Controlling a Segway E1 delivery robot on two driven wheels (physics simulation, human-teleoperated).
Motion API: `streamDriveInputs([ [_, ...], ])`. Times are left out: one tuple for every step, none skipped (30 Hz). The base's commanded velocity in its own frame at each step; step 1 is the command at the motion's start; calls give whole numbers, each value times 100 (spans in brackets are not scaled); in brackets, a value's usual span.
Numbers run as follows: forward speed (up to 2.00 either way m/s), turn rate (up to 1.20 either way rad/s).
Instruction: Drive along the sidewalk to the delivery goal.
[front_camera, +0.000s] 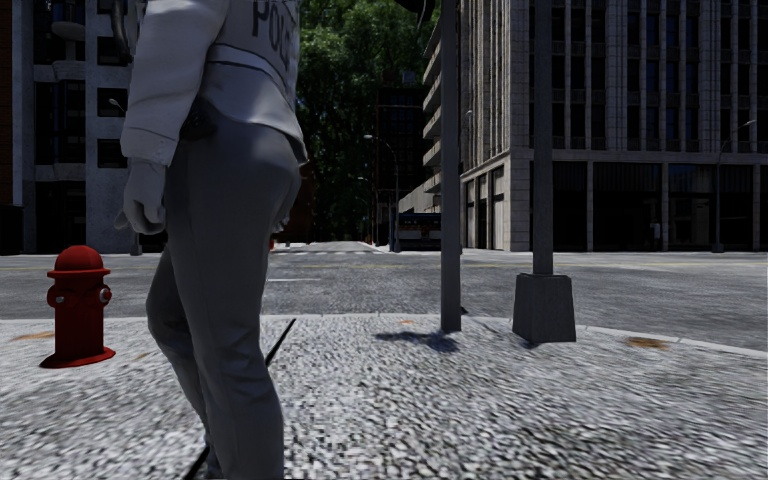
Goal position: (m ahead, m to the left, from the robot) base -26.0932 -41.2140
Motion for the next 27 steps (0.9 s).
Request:
streamDriveInputs([
  [0, 0],
  [0, 0],
  [0, 0],
  [0, 0],
  [0, 0],
  [0, 0],
  [0, 0],
  [0, 0],
  [0, 0],
  [0, 0],
  [0, 0],
  [3, -9],
  [12, -25],
  [19, -36],
  [22, -41],
  [25, -43],
  [27, -44],
  [27, -44],
  [29, -45],
  [30, -46],
  [36, -49],
  [41, -54],
  [48, -56],
  [51, -57],
  [52, -57],
  [53, -57],
  [53, -57],
])
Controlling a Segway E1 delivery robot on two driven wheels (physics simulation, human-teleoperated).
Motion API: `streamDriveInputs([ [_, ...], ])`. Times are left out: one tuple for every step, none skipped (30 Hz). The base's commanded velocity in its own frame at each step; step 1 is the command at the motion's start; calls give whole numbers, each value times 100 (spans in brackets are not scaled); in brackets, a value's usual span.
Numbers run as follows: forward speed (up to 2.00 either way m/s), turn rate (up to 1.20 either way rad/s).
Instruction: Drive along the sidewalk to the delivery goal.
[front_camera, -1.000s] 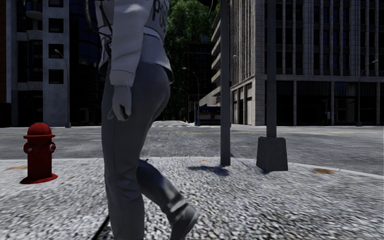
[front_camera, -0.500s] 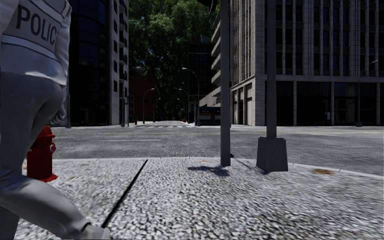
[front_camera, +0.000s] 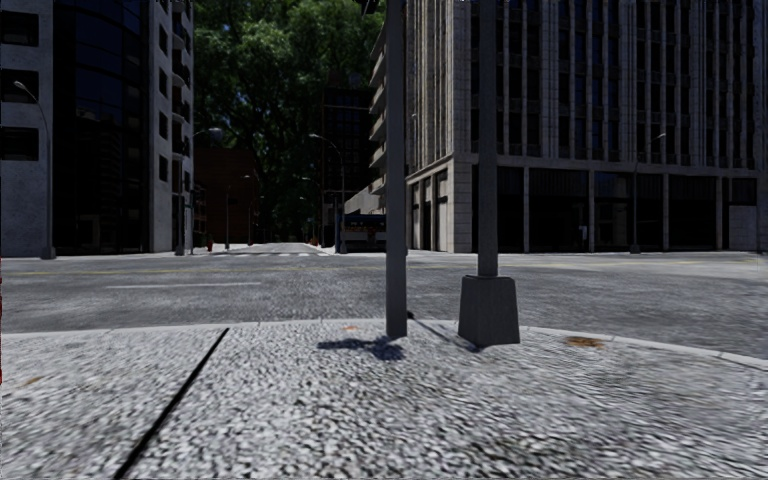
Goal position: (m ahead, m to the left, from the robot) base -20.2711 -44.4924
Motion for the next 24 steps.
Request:
streamDriveInputs([
  [54, -57],
  [54, -57],
  [54, -57],
  [54, -57],
  [54, -58],
  [54, -58],
  [54, -58],
  [54, -58],
  [54, -58],
  [54, -60],
  [54, -61],
  [54, -61],
  [54, -61],
  [54, -61],
  [54, -61],
  [54, -61],
  [54, -61],
  [54, -62],
  [54, -62],
  [54, -62],
  [54, -62],
  [54, -62],
  [58, -62],
  [62, -62],
])
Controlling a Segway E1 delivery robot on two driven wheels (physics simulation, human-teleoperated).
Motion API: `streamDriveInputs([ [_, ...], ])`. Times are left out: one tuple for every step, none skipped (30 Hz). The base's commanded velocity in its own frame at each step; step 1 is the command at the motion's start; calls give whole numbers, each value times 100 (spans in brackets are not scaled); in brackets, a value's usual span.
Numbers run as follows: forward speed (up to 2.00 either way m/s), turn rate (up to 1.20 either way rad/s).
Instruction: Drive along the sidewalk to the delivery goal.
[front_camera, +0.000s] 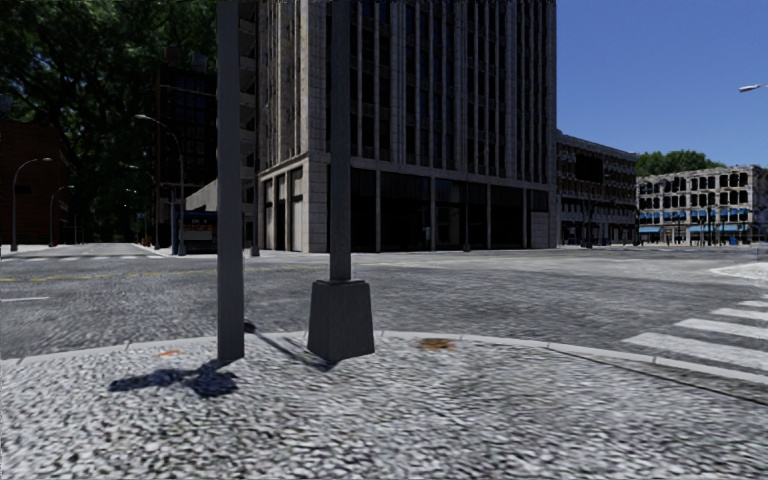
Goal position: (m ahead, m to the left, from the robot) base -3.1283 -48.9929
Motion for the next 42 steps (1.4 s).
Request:
streamDriveInputs([
  [64, -62],
  [64, -62],
  [64, -62],
  [65, -62],
  [65, -62],
  [67, -62],
  [67, -62],
  [70, -62],
  [71, -62],
  [73, -62],
  [74, -62],
  [74, -62],
  [74, -62],
  [76, -62],
  [77, -62],
  [77, -62],
  [77, -62],
  [60, -62],
  [54, -62],
  [55, -63],
  [55, -63],
  [62, -65],
  [68, -73],
  [70, -77],
  [71, -78],
  [71, -79],
  [71, -79],
  [71, -79],
  [71, -79],
  [71, -79],
  [71, -79],
  [71, -79],
  [73, -79],
  [74, -79],
  [74, -79],
  [76, -79],
  [76, -79],
  [79, -79],
  [82, -79],
  [83, -79],
  [84, -79],
  [84, -79],
])
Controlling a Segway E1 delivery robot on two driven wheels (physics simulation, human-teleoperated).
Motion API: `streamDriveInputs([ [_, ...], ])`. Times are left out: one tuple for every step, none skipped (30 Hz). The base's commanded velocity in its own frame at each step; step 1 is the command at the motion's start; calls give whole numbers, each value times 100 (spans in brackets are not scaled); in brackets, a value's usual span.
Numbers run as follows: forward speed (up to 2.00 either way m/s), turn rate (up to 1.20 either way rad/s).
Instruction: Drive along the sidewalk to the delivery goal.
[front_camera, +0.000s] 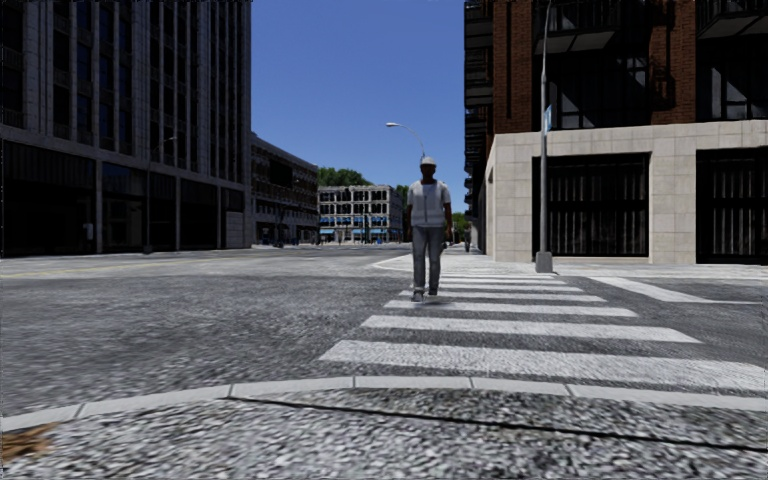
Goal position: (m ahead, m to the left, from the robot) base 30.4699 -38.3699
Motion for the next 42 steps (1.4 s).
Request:
streamDriveInputs([
  [85, -79],
  [89, -79],
  [89, -79],
  [94, -79],
  [94, -79],
  [94, -79],
  [94, -79],
  [96, -79],
  [96, -79],
  [97, -79],
  [97, -79],
  [97, -79],
  [98, -79],
  [98, -79],
  [98, -79],
  [98, -79],
  [100, -79],
  [102, -79],
  [102, -79],
  [103, -79],
  [104, -79],
  [104, -67],
  [104, -67],
  [104, -44],
  [104, 0],
  [104, 0],
  [105, 0],
  [105, 0],
  [105, 0],
  [105, 0],
  [105, 0],
  [105, 0],
  [105, 0],
  [105, 0],
  [105, 0],
  [105, 0],
  [105, 0],
  [105, 0],
  [105, 0],
  [105, 2],
  [105, 14],
  [105, 18],
])
